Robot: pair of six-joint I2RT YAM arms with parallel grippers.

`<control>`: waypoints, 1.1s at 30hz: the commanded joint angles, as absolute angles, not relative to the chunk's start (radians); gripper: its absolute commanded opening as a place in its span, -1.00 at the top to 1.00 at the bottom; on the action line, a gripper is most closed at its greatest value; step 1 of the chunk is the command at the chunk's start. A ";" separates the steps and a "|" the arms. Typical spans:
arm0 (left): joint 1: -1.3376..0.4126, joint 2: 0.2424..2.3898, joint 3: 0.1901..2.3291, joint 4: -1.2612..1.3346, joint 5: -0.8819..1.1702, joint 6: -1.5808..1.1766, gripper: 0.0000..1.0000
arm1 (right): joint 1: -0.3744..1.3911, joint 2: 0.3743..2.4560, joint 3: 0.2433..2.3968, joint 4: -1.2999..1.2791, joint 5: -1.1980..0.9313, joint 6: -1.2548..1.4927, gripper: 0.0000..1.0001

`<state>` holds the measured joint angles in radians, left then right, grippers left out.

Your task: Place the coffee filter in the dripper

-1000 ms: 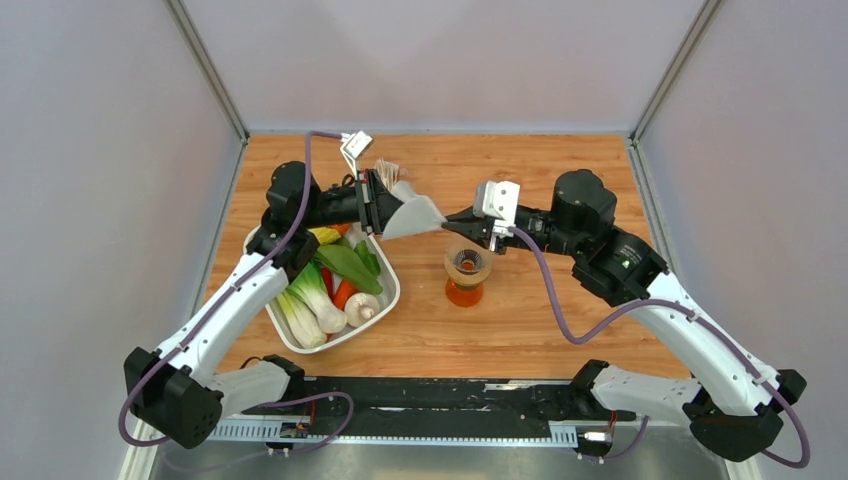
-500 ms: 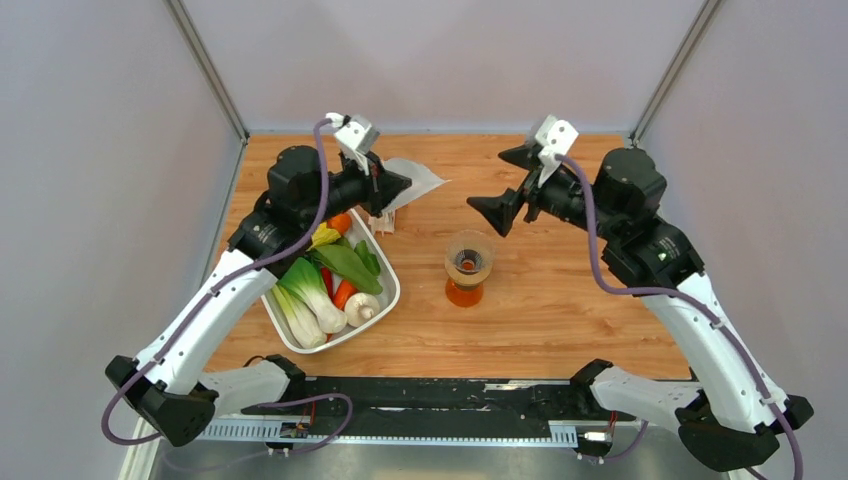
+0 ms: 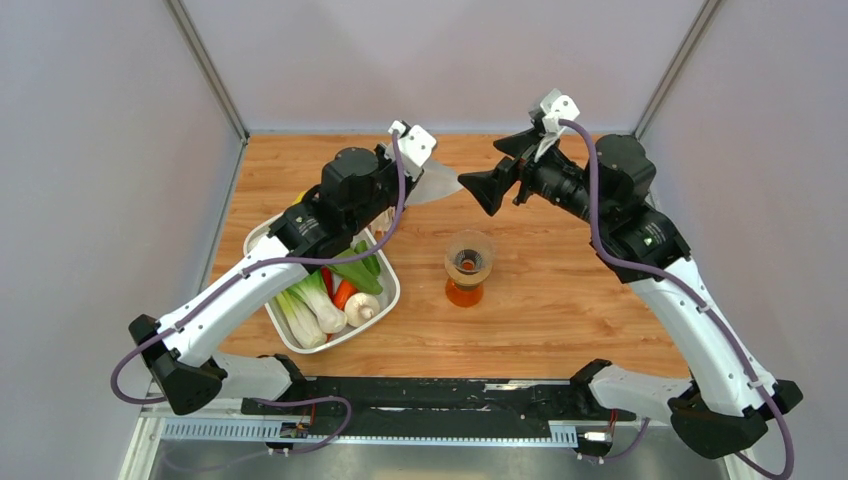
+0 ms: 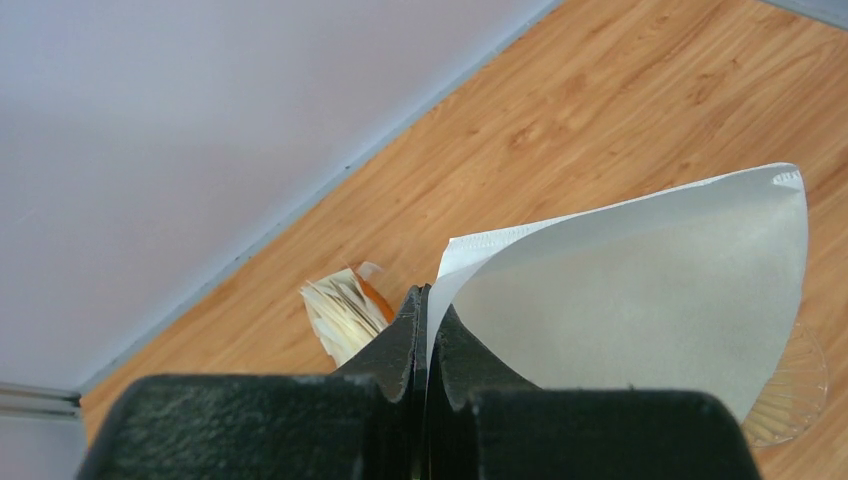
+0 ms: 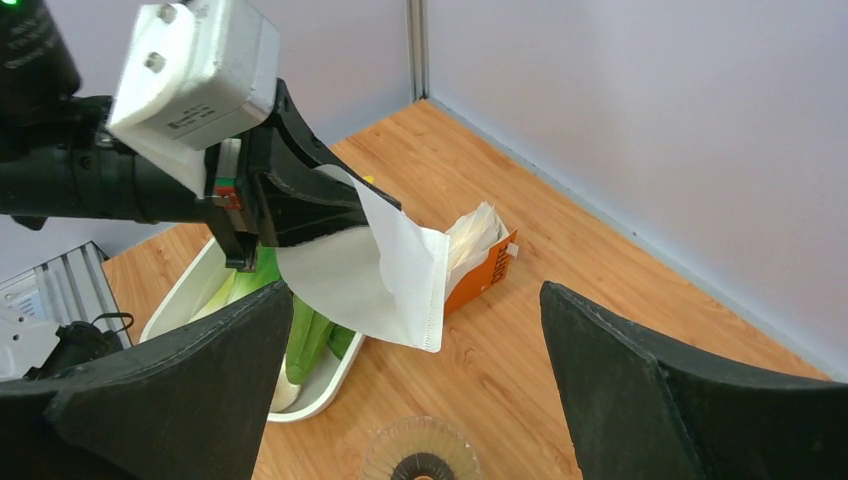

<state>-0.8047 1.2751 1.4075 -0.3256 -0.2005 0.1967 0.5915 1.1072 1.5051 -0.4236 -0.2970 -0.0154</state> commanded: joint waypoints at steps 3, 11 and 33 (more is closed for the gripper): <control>-0.833 1.282 1.470 -0.295 -0.301 0.257 1.00 | 0.603 1.144 1.473 -0.345 -0.224 0.048 -1.00; -0.836 1.286 1.477 -0.289 -0.255 0.213 1.00 | 0.623 1.187 1.428 -0.276 -0.218 0.064 -0.97; -0.893 1.270 1.412 -0.171 -0.322 0.258 1.00 | 0.661 1.278 1.481 -0.255 -0.143 0.188 -0.15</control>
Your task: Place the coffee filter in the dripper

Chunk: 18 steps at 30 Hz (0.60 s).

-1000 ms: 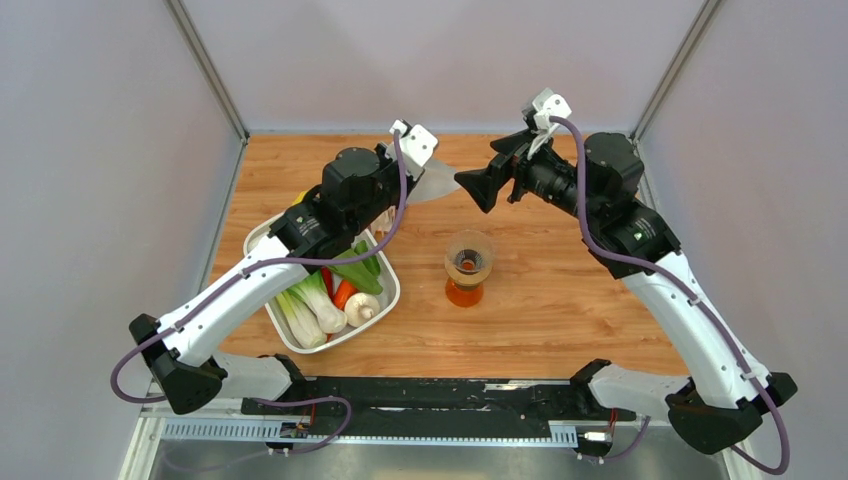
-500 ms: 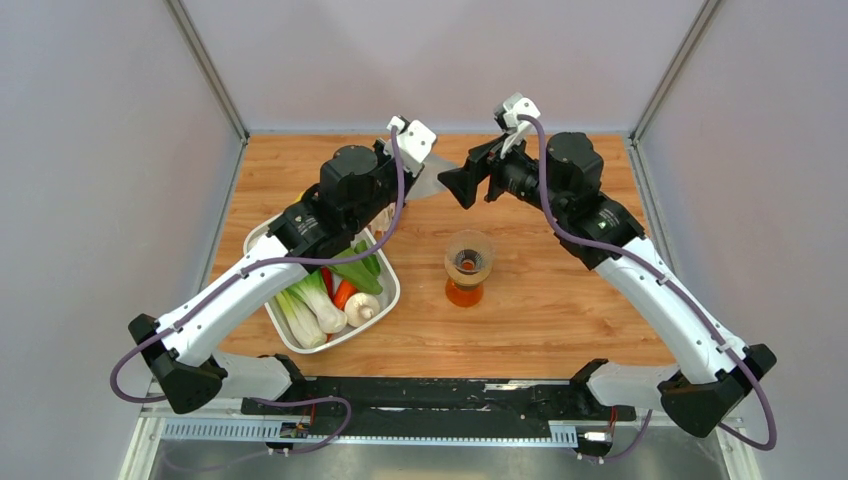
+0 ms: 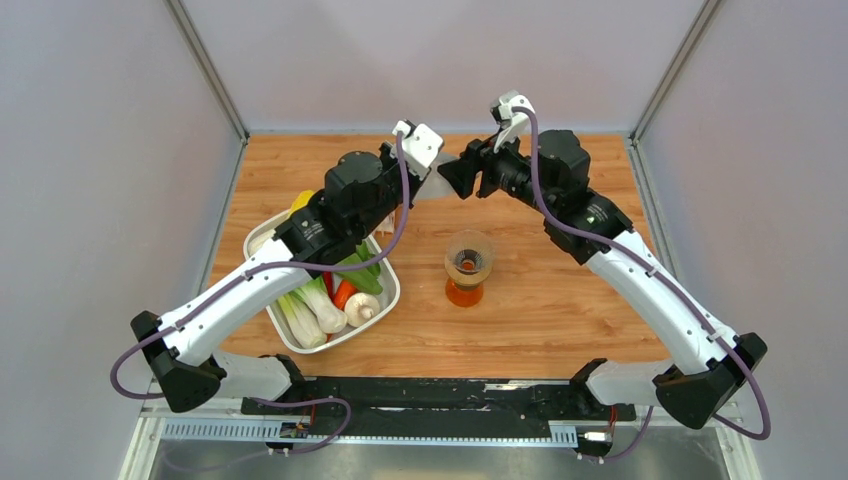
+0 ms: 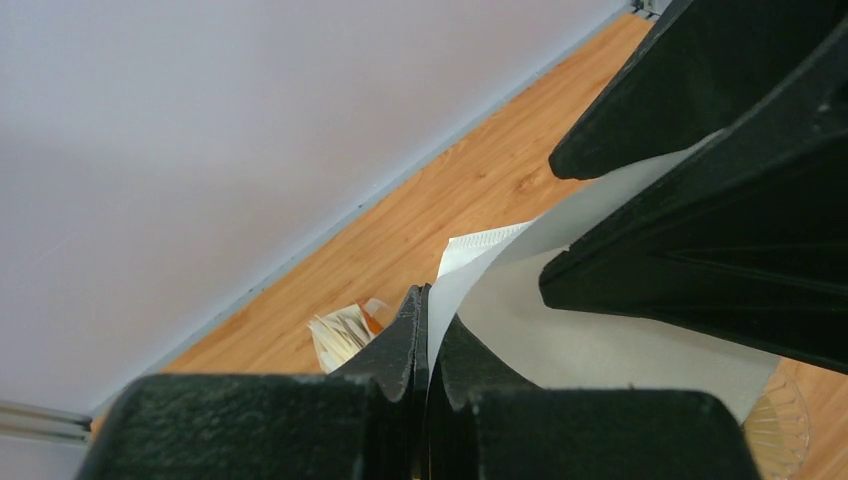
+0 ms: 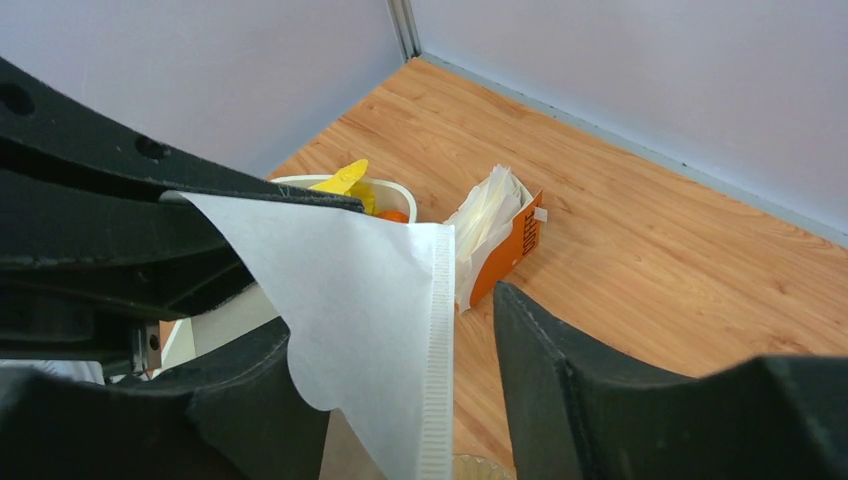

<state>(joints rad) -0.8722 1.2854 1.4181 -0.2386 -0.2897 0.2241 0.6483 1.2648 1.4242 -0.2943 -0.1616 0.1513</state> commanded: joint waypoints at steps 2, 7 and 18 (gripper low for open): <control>-0.904 1.275 1.411 -0.166 -0.338 0.268 1.00 | 0.666 1.283 1.490 -0.254 -0.131 0.186 -0.08; -0.914 1.279 1.408 -0.149 -0.376 0.279 1.00 | 0.674 1.285 1.484 -0.263 -0.121 0.184 0.13; -0.914 1.279 1.398 -0.123 -0.405 0.290 1.00 | 0.676 1.282 1.482 -0.282 -0.134 0.191 0.45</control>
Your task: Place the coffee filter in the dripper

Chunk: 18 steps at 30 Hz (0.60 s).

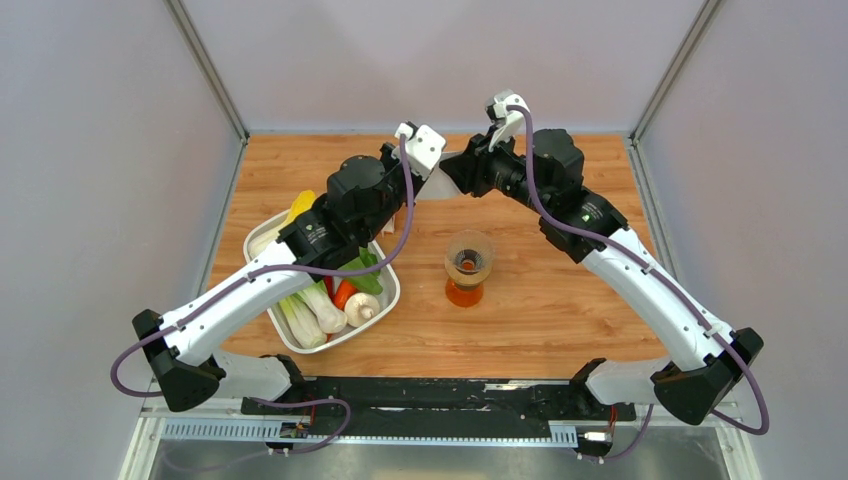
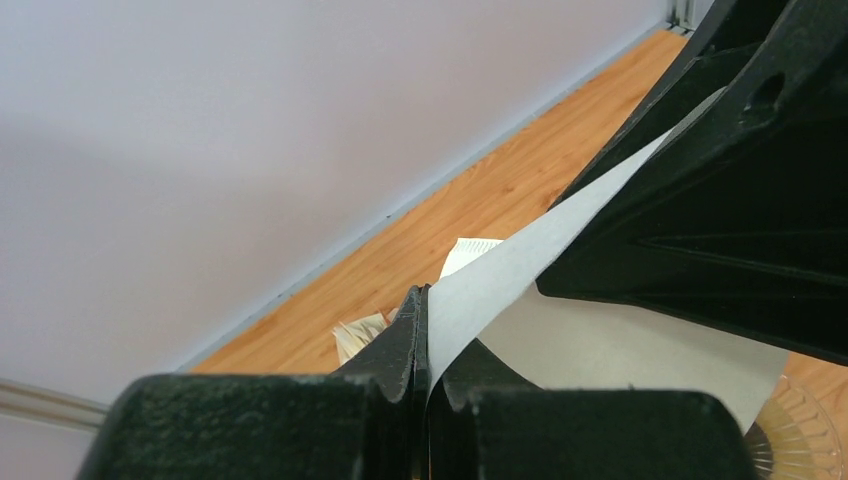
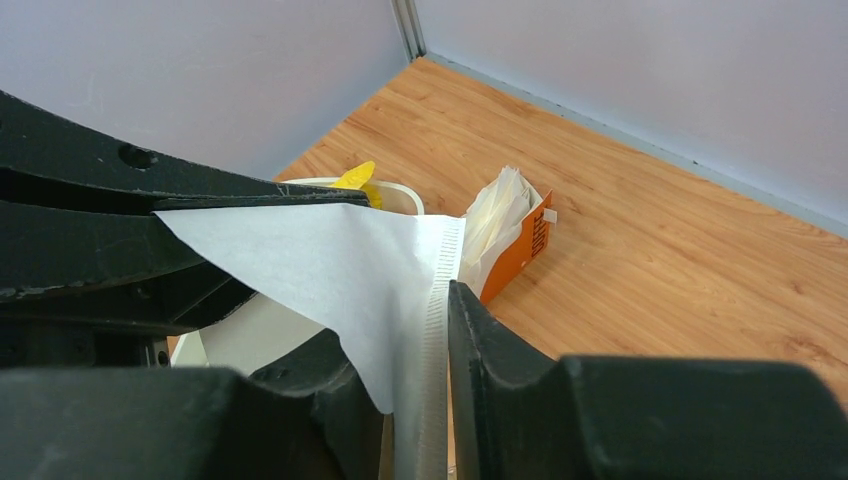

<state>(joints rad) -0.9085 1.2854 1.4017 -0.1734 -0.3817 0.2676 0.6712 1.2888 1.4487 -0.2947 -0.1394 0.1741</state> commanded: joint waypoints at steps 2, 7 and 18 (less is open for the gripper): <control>-0.914 1.281 1.398 -0.120 -0.403 0.287 1.00 | 0.677 1.288 1.492 -0.282 -0.147 0.196 0.54; -0.916 1.290 1.405 -0.123 -0.404 0.273 1.00 | 0.686 1.304 1.506 -0.284 -0.163 0.196 0.52; -0.916 1.301 1.427 -0.159 -0.420 0.210 1.00 | 0.708 1.296 1.512 -0.293 -0.083 0.142 0.45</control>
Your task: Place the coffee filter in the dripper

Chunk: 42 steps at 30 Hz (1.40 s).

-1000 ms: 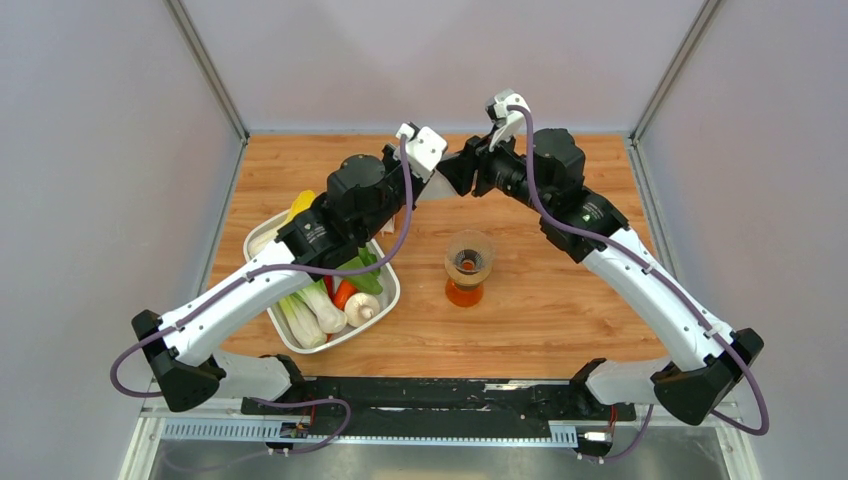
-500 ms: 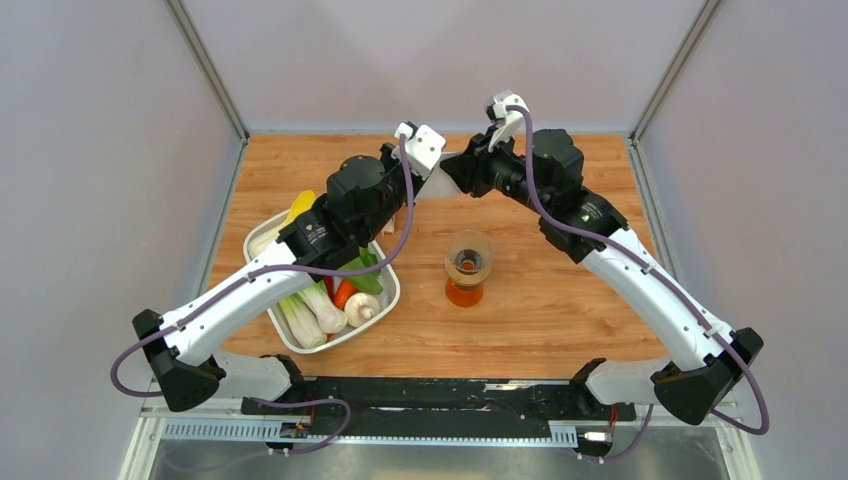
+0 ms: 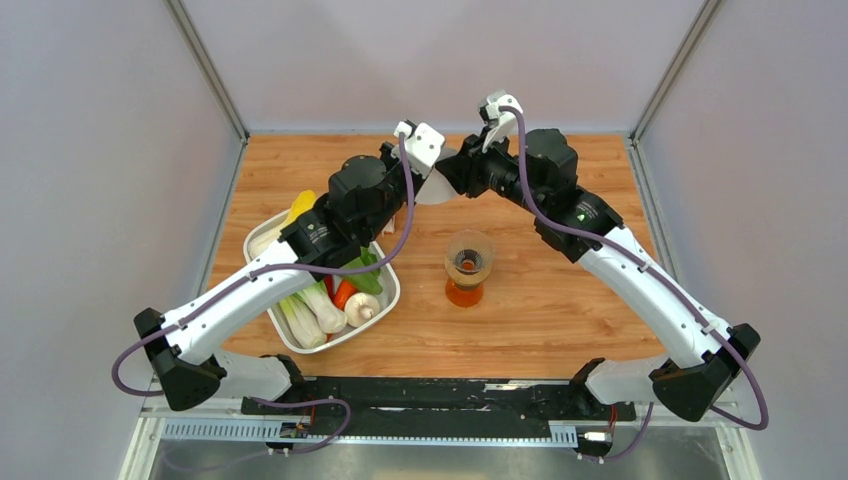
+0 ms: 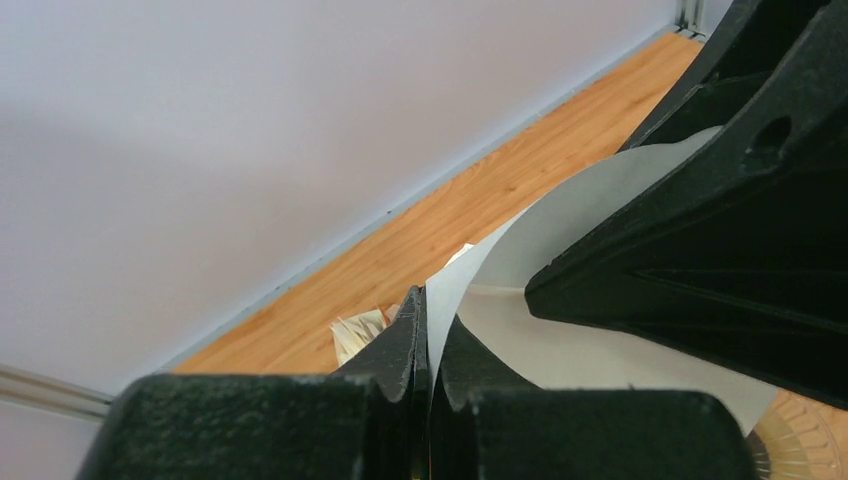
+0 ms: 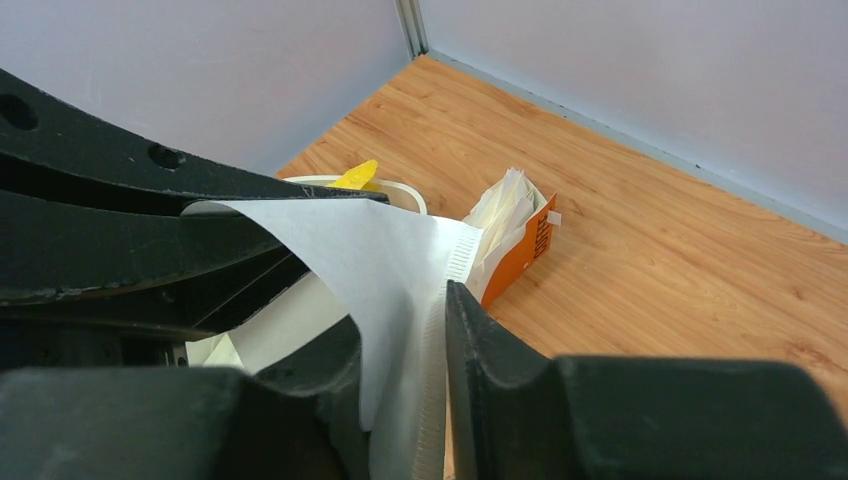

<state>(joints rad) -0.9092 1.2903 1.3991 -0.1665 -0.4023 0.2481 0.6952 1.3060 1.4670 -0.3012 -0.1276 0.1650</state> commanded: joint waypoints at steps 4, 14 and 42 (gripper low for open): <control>-0.916 1.307 1.436 -0.168 -0.438 0.192 1.00 | 0.709 1.280 1.503 -0.311 -0.065 0.128 0.06; -0.916 1.305 1.446 -0.173 -0.446 0.166 1.00 | 0.709 1.231 1.454 -0.341 -0.042 0.114 0.17; -0.915 1.305 1.458 -0.207 -0.362 0.126 0.77 | 0.709 1.269 1.489 -0.344 -0.096 0.172 1.00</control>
<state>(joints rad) -0.9092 1.3064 1.4128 -0.1993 -0.4141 0.1680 0.7036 1.2625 1.4464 -0.3614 -0.0807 0.1555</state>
